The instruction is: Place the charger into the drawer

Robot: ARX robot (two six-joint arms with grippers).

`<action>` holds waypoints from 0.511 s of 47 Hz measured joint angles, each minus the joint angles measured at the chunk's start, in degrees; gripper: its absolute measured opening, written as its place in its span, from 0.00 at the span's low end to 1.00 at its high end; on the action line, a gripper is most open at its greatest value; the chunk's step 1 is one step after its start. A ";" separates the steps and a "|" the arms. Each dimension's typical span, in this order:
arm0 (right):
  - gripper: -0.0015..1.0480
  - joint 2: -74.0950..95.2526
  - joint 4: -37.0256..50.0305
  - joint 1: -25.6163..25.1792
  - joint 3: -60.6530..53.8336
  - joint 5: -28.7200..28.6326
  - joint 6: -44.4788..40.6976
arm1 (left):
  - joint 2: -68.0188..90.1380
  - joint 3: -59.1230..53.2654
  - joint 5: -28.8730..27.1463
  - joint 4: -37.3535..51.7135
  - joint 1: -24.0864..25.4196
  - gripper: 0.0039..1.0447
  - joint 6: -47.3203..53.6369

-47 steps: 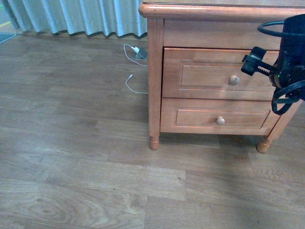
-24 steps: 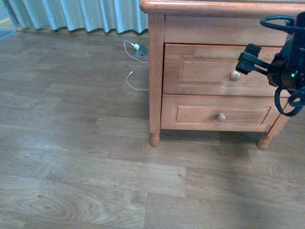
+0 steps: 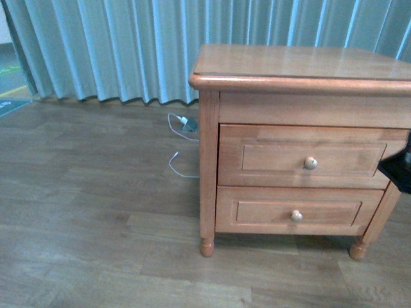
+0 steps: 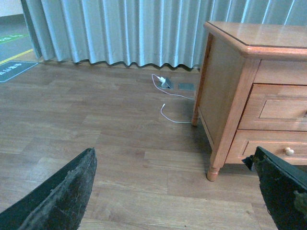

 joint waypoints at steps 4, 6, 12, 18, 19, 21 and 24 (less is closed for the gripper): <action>0.92 -9.01 -3.89 -1.36 -4.48 -1.29 -2.23 | 0.00 0.00 0.00 0.00 0.00 0.95 0.00; 0.92 -13.55 -6.16 -2.19 -6.58 -2.40 -2.86 | 0.00 0.00 0.00 -0.02 0.00 0.95 0.00; 0.92 -29.22 -14.43 -5.11 -12.72 -5.22 -4.61 | 0.00 0.00 0.00 0.00 0.00 0.95 0.02; 0.92 -41.40 -20.98 -7.06 -17.09 -6.03 -4.81 | 0.00 0.00 0.00 -0.02 0.00 0.95 0.00; 0.92 -43.23 -21.75 -7.26 -17.81 -5.86 -5.01 | 0.00 0.00 0.00 -0.02 0.00 0.95 0.00; 0.92 -47.95 -22.93 -8.04 -19.65 -5.05 -4.98 | 0.00 0.00 0.00 0.00 0.00 0.95 0.00; 0.92 -51.08 -24.26 -8.57 -20.37 -4.33 -4.70 | 0.00 0.00 0.00 0.00 0.00 0.95 0.00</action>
